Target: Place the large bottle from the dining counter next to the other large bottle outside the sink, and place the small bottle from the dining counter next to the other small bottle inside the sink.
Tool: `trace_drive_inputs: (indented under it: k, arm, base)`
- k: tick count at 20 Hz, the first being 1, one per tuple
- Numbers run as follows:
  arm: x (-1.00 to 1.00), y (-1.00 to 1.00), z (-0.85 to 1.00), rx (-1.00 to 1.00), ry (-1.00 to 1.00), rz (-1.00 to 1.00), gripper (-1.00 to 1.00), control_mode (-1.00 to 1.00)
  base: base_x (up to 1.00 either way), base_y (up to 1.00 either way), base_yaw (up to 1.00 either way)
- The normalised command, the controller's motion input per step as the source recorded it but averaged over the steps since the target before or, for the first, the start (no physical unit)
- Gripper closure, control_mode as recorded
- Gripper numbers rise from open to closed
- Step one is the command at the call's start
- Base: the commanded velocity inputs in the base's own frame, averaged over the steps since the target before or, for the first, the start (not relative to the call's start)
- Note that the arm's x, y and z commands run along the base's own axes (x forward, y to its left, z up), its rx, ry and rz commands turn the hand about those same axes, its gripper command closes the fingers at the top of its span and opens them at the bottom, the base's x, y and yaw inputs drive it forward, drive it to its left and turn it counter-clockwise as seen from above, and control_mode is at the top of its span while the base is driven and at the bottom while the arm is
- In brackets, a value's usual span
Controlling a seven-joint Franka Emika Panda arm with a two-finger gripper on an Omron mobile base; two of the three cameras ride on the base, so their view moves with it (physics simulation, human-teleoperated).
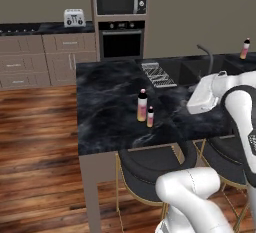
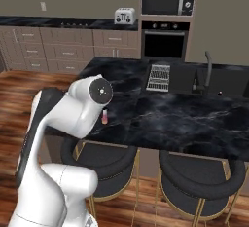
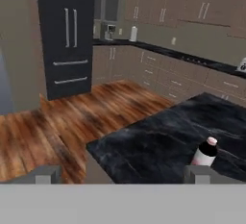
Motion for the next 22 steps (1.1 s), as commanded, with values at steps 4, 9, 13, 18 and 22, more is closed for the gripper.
trace_drive_inputs:
  k: [4,9,13,18,22]
  arm:
    - [0.16,-0.08,0.00,0.00,-0.09,0.34,-1.00,-1.00]
    - [0.13,-0.13,0.00,0.00,-0.16,0.31,-1.00,-1.00]
    - [0.13,-0.13,0.00,0.00,-0.18,0.29,-1.00,-1.00]
    - [0.11,-0.13,-0.04,0.00,-0.13,0.26,-1.00,-1.00]
    - [0.09,-0.11,-0.12,0.00,-0.07,0.20,-1.00,-1.00]
  base:
    - [0.00,0.00,0.00]
    - [0.00,0.00,0.00]
    - [0.00,0.00,0.00]
    - [0.00,0.00,0.00]
    - [0.00,0.00,0.00]
